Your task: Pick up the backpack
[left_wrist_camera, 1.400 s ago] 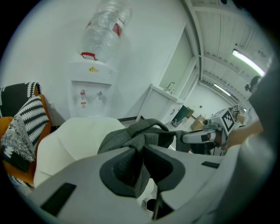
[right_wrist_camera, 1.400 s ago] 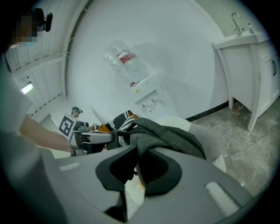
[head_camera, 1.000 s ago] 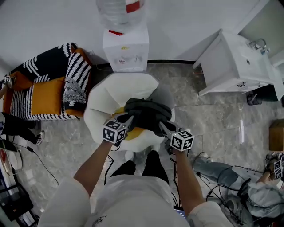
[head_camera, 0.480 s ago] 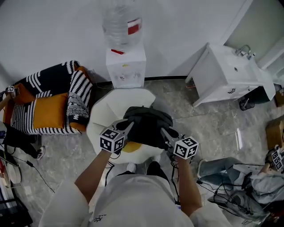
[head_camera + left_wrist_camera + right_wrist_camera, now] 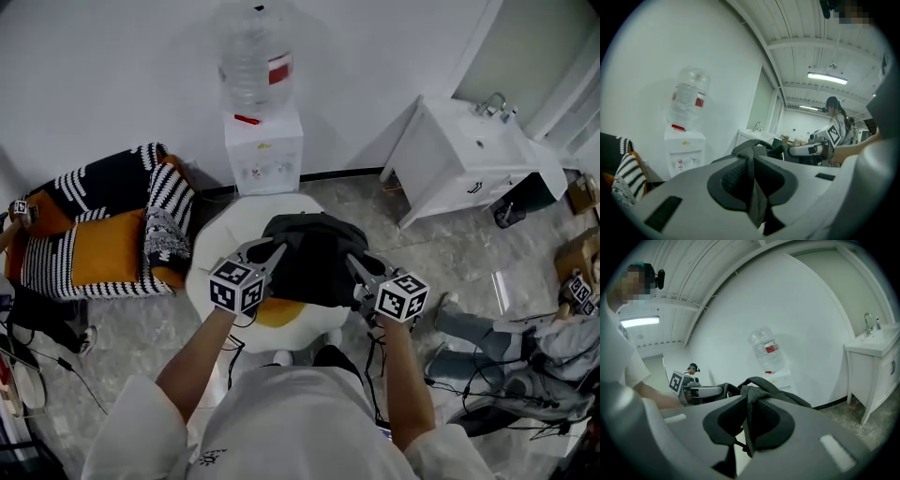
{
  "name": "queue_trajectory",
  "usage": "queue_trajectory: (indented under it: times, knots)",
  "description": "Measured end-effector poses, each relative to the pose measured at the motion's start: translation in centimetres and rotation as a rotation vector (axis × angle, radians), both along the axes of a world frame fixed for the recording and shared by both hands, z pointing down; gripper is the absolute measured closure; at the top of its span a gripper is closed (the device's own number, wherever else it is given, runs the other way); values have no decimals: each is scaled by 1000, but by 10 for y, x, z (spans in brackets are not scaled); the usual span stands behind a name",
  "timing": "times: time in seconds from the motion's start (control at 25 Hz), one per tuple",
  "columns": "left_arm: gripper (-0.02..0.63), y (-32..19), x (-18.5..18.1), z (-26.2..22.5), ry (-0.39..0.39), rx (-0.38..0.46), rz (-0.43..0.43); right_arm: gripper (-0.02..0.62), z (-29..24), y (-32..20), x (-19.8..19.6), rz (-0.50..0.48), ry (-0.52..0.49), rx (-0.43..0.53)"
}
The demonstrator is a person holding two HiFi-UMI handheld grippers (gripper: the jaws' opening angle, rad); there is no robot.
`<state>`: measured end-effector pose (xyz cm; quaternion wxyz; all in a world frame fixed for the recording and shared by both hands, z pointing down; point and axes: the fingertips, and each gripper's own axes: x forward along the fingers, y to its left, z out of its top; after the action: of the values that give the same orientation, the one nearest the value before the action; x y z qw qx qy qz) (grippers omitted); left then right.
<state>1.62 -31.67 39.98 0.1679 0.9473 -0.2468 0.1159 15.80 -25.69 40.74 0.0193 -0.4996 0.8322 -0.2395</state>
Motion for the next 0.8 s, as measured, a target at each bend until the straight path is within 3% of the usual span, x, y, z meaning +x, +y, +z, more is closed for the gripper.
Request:
queue_trajectory:
  times: [0.16, 0.4, 0.8]
  knots:
    - [575, -26, 2, -14, 27, 17, -10, 557, -14, -26, 2, -3, 16, 19]
    - [575, 19, -4, -44, 38, 75, -30, 557, -41, 18, -3, -33, 2, 65]
    - [575, 19, 5, -82, 41, 130, -101, 555, -80, 9, 11, -126, -10, 103]
